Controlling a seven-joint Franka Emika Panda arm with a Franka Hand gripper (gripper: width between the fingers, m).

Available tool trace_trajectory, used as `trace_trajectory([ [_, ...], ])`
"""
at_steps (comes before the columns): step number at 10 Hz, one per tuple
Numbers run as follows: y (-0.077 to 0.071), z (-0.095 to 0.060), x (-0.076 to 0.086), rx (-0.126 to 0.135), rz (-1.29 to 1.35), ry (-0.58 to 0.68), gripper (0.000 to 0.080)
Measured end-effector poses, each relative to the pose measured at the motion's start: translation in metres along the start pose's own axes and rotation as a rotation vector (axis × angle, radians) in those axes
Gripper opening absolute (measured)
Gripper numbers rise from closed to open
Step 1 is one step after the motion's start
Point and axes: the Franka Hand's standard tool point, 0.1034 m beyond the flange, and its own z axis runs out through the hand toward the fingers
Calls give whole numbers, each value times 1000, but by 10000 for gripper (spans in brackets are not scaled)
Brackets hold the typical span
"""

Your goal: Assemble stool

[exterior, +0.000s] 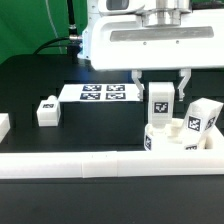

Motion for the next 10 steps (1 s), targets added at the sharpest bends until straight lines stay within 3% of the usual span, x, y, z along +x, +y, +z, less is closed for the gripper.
trace_trajectory([
  [10, -3, 5, -7, -2, -10, 24, 337],
])
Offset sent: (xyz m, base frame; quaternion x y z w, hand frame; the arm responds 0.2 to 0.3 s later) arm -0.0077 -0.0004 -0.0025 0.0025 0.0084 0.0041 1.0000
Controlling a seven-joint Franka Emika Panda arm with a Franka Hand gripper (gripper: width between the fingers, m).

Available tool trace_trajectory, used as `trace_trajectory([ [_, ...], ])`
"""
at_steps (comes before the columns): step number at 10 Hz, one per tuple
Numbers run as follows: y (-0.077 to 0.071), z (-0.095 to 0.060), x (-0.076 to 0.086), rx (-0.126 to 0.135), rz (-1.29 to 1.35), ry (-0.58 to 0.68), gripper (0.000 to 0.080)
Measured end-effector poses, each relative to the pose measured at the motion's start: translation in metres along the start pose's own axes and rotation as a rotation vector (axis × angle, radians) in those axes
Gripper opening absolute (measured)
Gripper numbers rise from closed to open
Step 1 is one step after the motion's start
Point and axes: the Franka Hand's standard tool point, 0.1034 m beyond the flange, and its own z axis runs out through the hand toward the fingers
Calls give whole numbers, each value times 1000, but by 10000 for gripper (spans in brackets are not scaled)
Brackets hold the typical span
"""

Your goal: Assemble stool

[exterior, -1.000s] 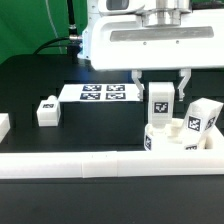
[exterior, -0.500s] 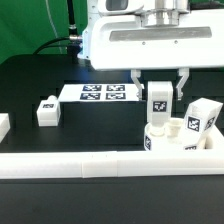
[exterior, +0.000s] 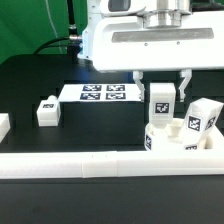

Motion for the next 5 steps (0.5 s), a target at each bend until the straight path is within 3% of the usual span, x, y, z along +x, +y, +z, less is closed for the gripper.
trace_trajectory([
  [5, 5, 5, -5, -7, -5, 22, 337],
])
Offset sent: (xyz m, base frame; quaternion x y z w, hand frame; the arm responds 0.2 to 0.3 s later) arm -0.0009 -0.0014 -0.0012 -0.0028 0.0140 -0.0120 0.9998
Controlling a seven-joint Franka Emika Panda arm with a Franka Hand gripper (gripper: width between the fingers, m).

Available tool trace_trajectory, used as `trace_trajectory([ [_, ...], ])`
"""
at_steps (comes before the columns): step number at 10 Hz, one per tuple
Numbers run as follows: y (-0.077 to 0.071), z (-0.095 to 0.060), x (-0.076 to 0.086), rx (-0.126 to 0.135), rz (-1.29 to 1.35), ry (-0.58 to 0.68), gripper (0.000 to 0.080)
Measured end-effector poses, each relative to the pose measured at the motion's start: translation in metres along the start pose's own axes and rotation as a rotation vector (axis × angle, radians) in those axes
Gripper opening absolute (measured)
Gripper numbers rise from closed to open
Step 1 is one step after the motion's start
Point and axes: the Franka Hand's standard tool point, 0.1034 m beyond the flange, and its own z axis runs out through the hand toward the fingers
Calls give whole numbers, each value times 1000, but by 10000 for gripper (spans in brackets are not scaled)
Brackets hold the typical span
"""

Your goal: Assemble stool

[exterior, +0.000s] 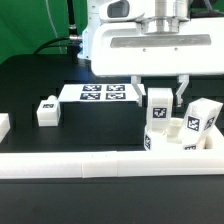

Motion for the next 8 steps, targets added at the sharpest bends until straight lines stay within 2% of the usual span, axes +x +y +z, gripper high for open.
trace_trajectory([
  [1, 1, 4, -5, -3, -3, 4, 337],
  [4, 0, 6, -2, -5, -36, 116, 337],
  [6, 0, 7, 0, -6, -41, 130, 337],
  [7, 0, 7, -1, -6, -42, 130, 411],
  [8, 0, 6, -1, -6, -42, 125, 411],
])
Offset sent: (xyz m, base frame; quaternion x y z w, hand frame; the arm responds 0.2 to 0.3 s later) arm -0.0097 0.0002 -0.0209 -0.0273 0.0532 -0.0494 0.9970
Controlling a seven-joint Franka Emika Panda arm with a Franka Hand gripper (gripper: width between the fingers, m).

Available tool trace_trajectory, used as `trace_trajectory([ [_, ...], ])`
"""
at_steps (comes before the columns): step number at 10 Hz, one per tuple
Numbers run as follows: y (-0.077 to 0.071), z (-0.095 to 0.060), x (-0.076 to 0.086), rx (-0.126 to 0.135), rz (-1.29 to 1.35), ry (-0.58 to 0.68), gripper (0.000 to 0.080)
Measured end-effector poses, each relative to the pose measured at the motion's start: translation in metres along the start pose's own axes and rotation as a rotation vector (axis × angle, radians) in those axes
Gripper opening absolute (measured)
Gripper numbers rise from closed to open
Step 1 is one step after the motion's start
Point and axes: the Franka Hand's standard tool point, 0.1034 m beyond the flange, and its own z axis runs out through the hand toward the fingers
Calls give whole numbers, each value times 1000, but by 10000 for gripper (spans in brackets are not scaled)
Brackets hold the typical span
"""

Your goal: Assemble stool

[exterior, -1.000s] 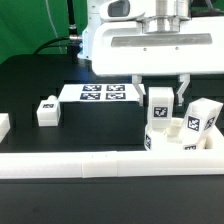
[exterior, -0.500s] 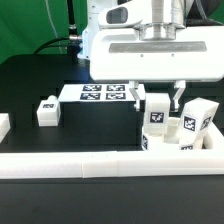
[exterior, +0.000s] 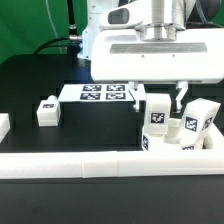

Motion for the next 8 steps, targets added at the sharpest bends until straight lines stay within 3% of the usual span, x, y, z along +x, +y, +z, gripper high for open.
trace_trajectory([
  [1, 1, -2, 2, 1, 1, -9, 546],
  [2, 2, -4, 5, 1, 0, -6, 628],
  [5, 0, -16, 16, 11, 1, -13, 649],
  [8, 0, -14, 13, 10, 0, -18, 649],
])
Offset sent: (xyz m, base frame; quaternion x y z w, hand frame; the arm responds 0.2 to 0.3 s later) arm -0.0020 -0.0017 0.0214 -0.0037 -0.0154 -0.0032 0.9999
